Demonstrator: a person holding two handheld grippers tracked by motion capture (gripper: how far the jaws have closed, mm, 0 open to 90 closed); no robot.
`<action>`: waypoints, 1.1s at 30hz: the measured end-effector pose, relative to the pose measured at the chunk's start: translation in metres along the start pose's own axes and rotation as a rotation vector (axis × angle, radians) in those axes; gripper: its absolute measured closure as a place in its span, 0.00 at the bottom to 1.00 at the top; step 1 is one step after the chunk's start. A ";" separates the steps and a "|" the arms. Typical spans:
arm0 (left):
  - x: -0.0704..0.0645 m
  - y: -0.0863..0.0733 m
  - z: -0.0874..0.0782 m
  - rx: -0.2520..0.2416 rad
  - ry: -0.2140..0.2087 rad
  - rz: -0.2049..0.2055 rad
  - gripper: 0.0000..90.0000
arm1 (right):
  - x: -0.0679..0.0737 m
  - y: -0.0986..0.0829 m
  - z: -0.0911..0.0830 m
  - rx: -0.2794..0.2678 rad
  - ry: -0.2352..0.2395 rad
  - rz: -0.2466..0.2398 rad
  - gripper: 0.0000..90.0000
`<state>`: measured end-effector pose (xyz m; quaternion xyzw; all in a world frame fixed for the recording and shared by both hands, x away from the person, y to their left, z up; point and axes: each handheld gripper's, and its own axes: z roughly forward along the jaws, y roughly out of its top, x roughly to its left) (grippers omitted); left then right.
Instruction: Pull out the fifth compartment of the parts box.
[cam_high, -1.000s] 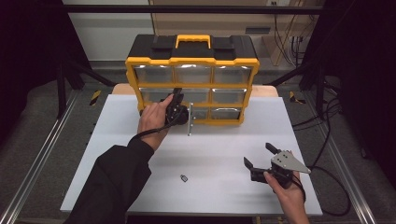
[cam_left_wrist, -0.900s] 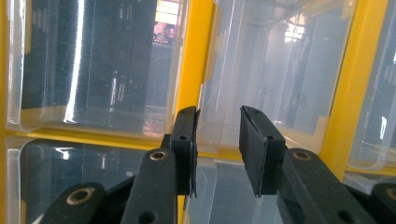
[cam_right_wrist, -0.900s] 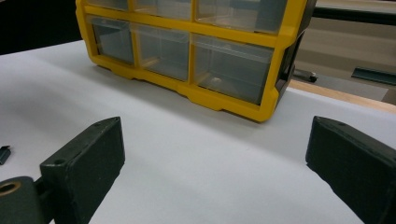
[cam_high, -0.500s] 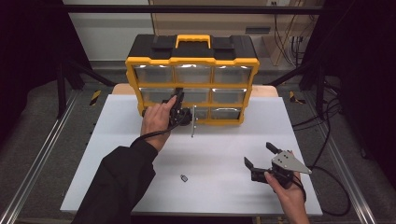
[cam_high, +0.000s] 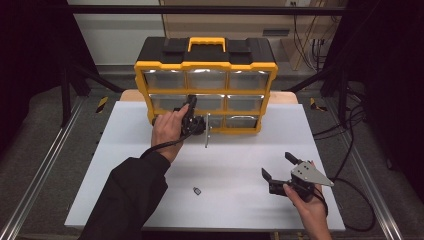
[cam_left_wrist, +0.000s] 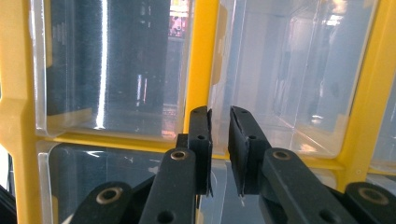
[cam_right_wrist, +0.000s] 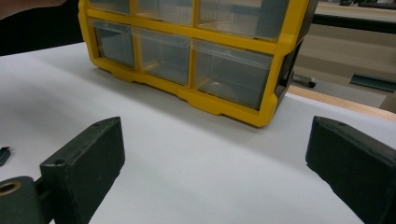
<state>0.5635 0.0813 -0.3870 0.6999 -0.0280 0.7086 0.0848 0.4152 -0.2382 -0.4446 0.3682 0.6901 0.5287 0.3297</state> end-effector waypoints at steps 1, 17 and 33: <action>0.000 -0.001 -0.001 -0.003 -0.003 -0.003 0.88 | 0.000 0.000 0.000 -0.001 -0.001 -0.001 0.05; 0.001 0.000 -0.016 -0.017 -0.007 -0.060 0.87 | -0.001 0.001 0.000 -0.003 -0.001 -0.002 0.05; 0.001 0.000 -0.030 -0.026 -0.002 -0.062 0.86 | -0.001 0.001 0.000 -0.004 -0.001 -0.007 0.05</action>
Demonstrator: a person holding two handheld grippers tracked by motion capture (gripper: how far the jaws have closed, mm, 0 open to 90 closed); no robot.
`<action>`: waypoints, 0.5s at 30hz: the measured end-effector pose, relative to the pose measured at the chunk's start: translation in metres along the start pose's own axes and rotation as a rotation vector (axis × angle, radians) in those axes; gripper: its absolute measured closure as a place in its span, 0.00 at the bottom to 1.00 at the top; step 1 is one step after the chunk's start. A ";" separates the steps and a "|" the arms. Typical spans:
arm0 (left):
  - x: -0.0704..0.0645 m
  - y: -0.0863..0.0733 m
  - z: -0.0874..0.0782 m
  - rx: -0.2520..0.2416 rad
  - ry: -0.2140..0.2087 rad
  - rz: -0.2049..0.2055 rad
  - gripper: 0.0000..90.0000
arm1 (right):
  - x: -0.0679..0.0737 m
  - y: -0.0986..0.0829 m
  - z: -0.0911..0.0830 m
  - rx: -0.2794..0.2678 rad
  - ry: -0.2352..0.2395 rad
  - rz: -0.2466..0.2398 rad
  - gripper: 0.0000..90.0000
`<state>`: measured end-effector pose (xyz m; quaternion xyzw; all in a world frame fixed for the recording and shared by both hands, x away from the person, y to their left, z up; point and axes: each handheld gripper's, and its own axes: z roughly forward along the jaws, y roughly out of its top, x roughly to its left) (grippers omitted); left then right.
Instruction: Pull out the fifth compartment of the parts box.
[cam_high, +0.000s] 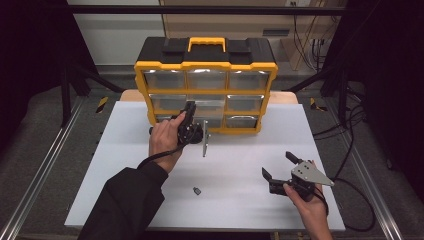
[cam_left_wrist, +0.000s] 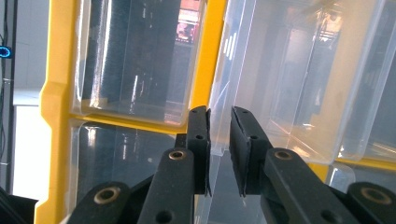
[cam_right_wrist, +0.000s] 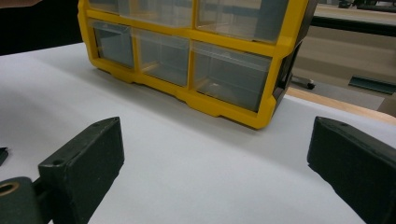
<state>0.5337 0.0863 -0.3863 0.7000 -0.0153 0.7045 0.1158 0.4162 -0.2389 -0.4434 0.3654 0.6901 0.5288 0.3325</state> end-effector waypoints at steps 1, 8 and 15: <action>0.000 0.000 -0.002 -0.001 0.001 0.004 0.86 | 0.000 0.000 0.000 0.000 0.000 0.000 0.05; -0.001 0.001 -0.009 -0.006 0.005 -0.004 0.86 | 0.000 0.000 0.000 0.003 -0.002 0.000 0.04; -0.002 0.002 -0.016 -0.010 0.005 -0.017 0.86 | 0.000 0.000 -0.001 0.001 -0.004 0.005 0.04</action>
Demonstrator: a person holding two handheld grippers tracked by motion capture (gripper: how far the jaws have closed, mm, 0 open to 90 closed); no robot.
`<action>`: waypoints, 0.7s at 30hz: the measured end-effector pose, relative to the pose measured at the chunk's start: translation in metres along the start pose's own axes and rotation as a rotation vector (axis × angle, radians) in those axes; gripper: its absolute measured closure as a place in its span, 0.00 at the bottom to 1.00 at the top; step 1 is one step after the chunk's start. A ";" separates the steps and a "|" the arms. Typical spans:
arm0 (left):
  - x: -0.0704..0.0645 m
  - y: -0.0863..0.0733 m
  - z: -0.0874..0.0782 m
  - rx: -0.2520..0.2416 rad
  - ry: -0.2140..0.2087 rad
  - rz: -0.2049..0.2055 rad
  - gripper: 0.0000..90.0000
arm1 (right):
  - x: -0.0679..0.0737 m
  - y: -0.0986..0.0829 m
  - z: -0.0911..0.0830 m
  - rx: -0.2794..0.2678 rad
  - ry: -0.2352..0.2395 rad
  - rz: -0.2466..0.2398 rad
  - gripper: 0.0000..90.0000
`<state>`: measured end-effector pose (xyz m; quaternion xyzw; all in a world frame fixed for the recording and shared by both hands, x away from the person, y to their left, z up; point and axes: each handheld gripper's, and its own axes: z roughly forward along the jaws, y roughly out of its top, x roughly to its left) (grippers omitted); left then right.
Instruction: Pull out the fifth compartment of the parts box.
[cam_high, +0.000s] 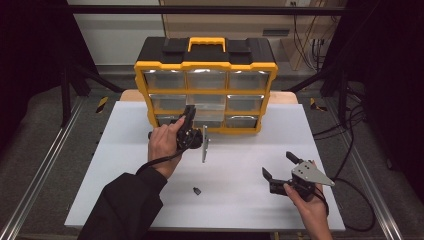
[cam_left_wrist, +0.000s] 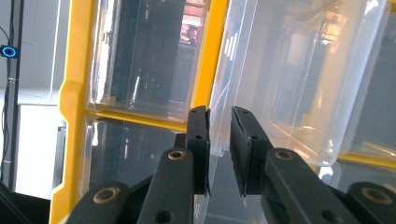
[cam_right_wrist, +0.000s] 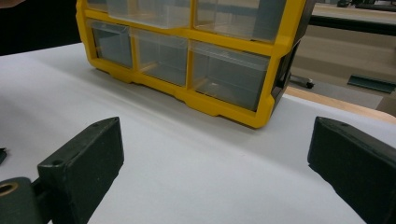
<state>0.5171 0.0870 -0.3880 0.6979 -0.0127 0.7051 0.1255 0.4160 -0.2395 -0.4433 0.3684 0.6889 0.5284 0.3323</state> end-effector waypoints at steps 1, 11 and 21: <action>0.000 0.000 -0.001 0.000 0.000 0.005 0.86 | 0.000 0.000 0.000 0.000 0.000 0.000 0.04; -0.001 0.000 -0.009 -0.003 0.001 0.003 0.86 | 0.000 0.000 0.000 0.001 0.000 0.001 0.04; -0.001 0.001 -0.017 -0.001 0.000 -0.001 0.86 | 0.000 0.000 0.000 0.002 0.000 0.003 0.04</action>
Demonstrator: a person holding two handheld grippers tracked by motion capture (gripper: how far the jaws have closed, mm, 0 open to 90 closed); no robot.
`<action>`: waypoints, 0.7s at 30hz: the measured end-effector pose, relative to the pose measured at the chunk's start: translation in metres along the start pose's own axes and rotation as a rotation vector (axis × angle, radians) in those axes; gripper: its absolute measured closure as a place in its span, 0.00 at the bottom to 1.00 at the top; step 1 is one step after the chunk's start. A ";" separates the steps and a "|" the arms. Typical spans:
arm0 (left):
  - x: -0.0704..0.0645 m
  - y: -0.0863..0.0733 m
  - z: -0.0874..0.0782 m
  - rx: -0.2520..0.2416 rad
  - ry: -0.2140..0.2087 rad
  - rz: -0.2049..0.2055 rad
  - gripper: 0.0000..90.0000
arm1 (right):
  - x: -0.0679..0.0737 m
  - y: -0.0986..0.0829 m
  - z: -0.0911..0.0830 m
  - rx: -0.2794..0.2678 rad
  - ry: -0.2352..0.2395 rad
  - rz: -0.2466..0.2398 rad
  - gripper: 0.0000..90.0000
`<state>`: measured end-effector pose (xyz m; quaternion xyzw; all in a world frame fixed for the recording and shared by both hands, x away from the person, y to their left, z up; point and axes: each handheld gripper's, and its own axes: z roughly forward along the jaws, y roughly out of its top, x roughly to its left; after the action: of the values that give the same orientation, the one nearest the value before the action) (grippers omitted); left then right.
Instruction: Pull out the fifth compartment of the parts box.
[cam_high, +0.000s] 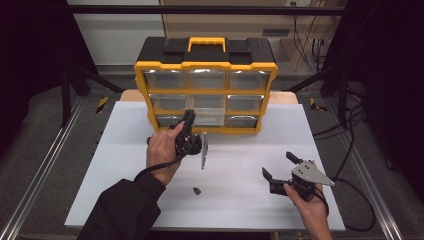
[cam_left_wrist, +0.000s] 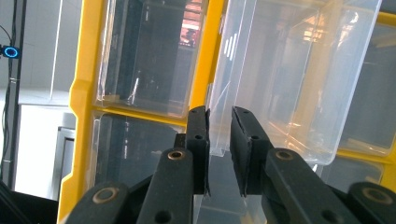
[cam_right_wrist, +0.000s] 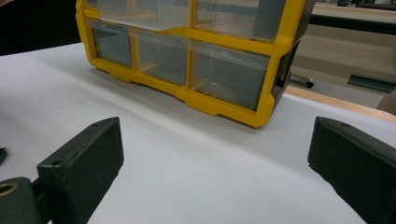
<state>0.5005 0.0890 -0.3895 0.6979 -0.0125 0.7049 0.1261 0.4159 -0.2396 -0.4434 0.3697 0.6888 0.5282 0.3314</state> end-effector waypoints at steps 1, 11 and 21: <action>0.000 0.000 0.000 0.000 0.000 0.000 0.86 | 0.000 0.000 0.000 0.000 0.000 0.000 0.04; 0.000 0.002 -0.008 -0.002 -0.004 -0.015 0.85 | 0.000 0.000 0.000 0.001 -0.002 0.000 0.04; -0.003 0.002 -0.013 0.004 0.005 -0.042 0.84 | 0.002 0.000 0.001 0.011 0.005 -0.012 0.04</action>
<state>0.4872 0.0897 -0.3921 0.6964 0.0038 0.7040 0.1395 0.4155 -0.2369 -0.4442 0.3660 0.6948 0.5234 0.3306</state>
